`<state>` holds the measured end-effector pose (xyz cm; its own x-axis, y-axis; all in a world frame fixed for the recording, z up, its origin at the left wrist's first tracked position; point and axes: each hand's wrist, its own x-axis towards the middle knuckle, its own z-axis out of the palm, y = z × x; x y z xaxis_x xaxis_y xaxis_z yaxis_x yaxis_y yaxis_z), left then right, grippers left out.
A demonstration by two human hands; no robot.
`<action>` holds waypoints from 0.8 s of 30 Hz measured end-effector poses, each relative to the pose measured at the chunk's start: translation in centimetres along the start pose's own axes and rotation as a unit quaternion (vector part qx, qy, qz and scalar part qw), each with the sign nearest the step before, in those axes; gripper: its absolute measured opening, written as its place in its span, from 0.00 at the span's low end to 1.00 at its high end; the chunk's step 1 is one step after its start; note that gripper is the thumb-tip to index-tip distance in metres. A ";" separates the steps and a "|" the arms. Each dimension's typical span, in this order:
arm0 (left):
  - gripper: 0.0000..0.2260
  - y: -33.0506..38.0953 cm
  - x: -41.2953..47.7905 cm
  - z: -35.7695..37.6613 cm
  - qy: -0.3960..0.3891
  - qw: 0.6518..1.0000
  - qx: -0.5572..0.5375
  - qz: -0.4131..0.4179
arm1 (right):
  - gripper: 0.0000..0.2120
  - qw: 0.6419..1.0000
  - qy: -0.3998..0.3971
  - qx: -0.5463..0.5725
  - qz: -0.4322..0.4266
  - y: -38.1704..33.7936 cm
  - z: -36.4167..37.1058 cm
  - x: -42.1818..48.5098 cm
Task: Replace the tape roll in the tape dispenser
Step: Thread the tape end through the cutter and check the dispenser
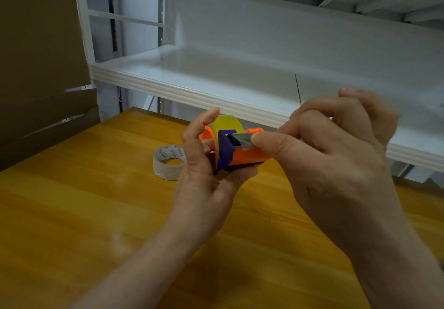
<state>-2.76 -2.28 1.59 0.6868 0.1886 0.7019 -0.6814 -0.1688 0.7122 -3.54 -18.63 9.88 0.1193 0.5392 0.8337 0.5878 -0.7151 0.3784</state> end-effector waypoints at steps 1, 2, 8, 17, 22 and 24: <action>0.41 0.1 0.0 0.0 -0.003 1.000 -0.005 -0.010 | 0.09 1.000 -0.001 -0.001 -0.001 0.0 0.1 0.0; 0.42 0.1 -0.1 0.0 -0.005 1.000 -0.007 -0.021 | 0.07 1.000 -0.004 -0.002 0.000 0.0 0.2 0.0; 0.42 0.8 -0.1 0.4 0.002 0.993 -0.077 -0.092 | 0.07 1.000 -0.017 -0.009 0.010 -0.7 1.1 -0.1; 0.41 1.5 0.0 0.3 0.042 0.979 -0.119 -0.162 | 0.20 0.995 -0.085 -0.020 0.051 -2.8 3.0 -0.7; 0.38 1.4 0.1 0.2 0.061 0.974 -0.114 -0.187 | 0.29 0.987 -0.142 -0.024 0.069 -3.8 4.0 -1.0; 0.37 1.4 0.1 0.2 0.062 0.973 -0.112 -0.190 | 0.30 0.986 -0.151 -0.022 0.070 -3.8 4.3 -1.0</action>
<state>-3.62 -2.70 2.67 0.8740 0.3139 0.3710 -0.4313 0.1492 0.8898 -2.50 -14.58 5.86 0.4337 0.5364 0.7240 0.5140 -0.8072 0.2902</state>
